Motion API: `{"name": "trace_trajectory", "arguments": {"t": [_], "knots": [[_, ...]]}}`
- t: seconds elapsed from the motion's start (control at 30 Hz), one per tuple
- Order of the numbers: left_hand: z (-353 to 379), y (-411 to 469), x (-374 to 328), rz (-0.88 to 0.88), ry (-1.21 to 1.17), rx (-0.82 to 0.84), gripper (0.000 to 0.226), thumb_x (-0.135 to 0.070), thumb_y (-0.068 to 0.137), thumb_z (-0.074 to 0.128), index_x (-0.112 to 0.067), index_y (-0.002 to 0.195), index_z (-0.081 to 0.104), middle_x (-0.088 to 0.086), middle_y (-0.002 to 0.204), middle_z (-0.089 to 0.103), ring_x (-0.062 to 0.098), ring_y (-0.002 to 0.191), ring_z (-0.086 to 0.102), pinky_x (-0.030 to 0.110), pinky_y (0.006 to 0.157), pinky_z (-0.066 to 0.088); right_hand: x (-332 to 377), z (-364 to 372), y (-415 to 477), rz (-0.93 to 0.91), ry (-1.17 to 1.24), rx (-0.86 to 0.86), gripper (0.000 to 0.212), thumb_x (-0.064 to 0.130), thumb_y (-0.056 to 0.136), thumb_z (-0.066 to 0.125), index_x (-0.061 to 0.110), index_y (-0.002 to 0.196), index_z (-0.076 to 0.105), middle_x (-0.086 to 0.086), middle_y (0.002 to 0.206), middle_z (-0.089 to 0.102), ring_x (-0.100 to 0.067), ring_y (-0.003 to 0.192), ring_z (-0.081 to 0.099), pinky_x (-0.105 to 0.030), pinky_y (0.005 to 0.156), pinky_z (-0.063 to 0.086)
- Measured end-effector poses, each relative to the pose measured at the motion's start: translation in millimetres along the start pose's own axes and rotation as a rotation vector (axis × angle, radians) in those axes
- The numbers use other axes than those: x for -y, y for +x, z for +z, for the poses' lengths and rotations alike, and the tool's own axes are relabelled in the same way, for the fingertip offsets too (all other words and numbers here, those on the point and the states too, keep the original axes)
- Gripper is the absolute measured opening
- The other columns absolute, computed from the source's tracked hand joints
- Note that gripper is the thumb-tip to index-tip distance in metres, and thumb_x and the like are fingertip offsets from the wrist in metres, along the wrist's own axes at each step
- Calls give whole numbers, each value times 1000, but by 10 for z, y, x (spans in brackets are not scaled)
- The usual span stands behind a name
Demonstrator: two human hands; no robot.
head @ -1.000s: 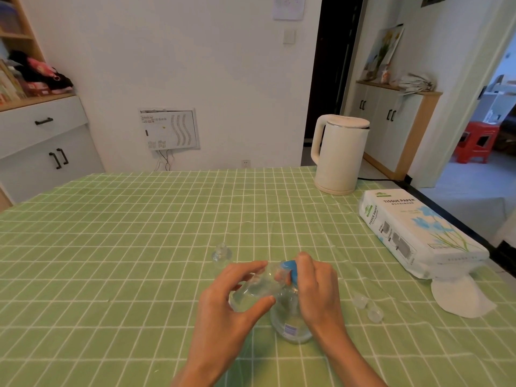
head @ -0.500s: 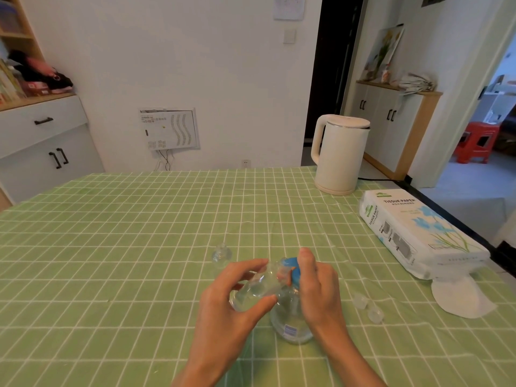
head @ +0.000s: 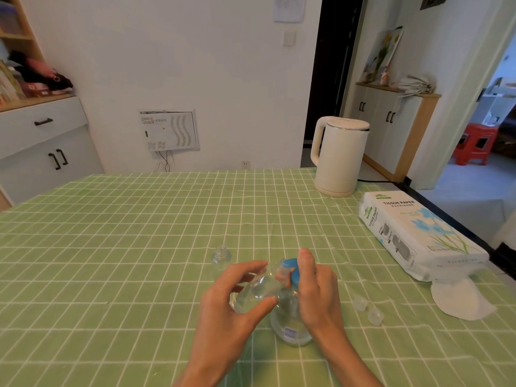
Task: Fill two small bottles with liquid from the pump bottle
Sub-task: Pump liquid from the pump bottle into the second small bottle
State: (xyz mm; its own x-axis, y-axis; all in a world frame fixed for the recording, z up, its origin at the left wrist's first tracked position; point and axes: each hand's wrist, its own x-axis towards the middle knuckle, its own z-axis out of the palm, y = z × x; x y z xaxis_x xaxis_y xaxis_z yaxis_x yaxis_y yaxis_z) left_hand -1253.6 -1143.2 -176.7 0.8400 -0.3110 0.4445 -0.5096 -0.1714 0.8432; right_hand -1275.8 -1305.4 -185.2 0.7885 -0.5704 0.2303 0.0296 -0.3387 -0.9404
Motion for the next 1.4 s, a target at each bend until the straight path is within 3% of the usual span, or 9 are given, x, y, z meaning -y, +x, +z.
{"name": "trace_trajectory", "arguments": {"t": [0.27, 0.43, 0.57, 0.83, 0.97, 1.1, 1.2, 1.27, 1.4], "knots": [[3, -5, 25, 7, 2, 9, 54, -14, 75, 92, -39, 118, 71, -19, 115, 75, 11, 109, 70, 17, 90, 51, 42, -18, 1, -22, 21, 17, 83, 71, 90, 28, 10, 56, 71, -13, 60, 71, -38, 65, 68, -55, 78, 57], [7, -17, 22, 5, -3, 4, 49, -25, 73, 87, -39, 116, 71, -20, 114, 74, 9, 107, 70, 23, 88, 51, 53, -27, 1, -56, -18, 11, 62, 60, 84, 34, 13, 49, 54, 2, 47, 58, -18, 48, 46, -50, 60, 48], [3, -24, 41, -8, -2, 11, 53, -14, 74, 92, -39, 117, 71, -19, 114, 75, 10, 108, 70, 28, 89, 51, 27, -26, -1, -33, -27, 38, 82, 64, 85, 30, -4, 64, 69, -19, 65, 73, -43, 69, 67, -56, 75, 57], [-4, -10, 17, 10, 8, 6, 56, -14, 74, 92, -42, 117, 70, -20, 116, 74, 9, 109, 70, 20, 89, 53, 47, -23, -20, -8, 7, 9, 88, 77, 88, 25, 7, 57, 68, -15, 62, 71, -37, 68, 68, -54, 82, 58], [-5, -10, 22, 15, 10, 9, 55, -13, 75, 92, -40, 118, 70, -20, 115, 74, 9, 109, 70, 17, 90, 51, 49, -20, -19, -14, 9, 31, 95, 77, 88, 25, -3, 63, 69, -19, 62, 70, -39, 64, 66, -55, 78, 57], [0, -4, 19, 10, 13, 10, 51, -19, 75, 91, -39, 117, 71, -19, 116, 74, 9, 109, 70, 21, 89, 53, 42, -21, 2, -32, 24, 22, 83, 70, 88, 28, 3, 56, 66, -15, 61, 71, -38, 66, 67, -53, 77, 57], [-8, -9, 22, 17, 24, 1, 49, -26, 73, 87, -40, 117, 70, -20, 115, 74, 7, 108, 70, 20, 88, 52, 50, -26, 12, -70, -3, 12, 56, 58, 82, 34, 18, 46, 50, -1, 46, 53, -20, 48, 45, -44, 59, 43], [-8, -16, 30, 10, 20, 11, 51, -22, 74, 89, -40, 118, 70, -19, 116, 74, 9, 108, 70, 24, 88, 51, 49, -31, 12, -80, -3, 15, 52, 56, 80, 35, 16, 48, 47, 0, 44, 48, -12, 47, 38, -45, 56, 38], [-9, -14, 22, 2, 9, 11, 51, -19, 76, 91, -39, 118, 71, -19, 115, 75, 10, 108, 70, 24, 88, 52, 31, -35, 4, -35, 26, 54, 74, 65, 85, 31, 7, 58, 67, -11, 59, 69, -34, 60, 60, -52, 71, 56]]}}
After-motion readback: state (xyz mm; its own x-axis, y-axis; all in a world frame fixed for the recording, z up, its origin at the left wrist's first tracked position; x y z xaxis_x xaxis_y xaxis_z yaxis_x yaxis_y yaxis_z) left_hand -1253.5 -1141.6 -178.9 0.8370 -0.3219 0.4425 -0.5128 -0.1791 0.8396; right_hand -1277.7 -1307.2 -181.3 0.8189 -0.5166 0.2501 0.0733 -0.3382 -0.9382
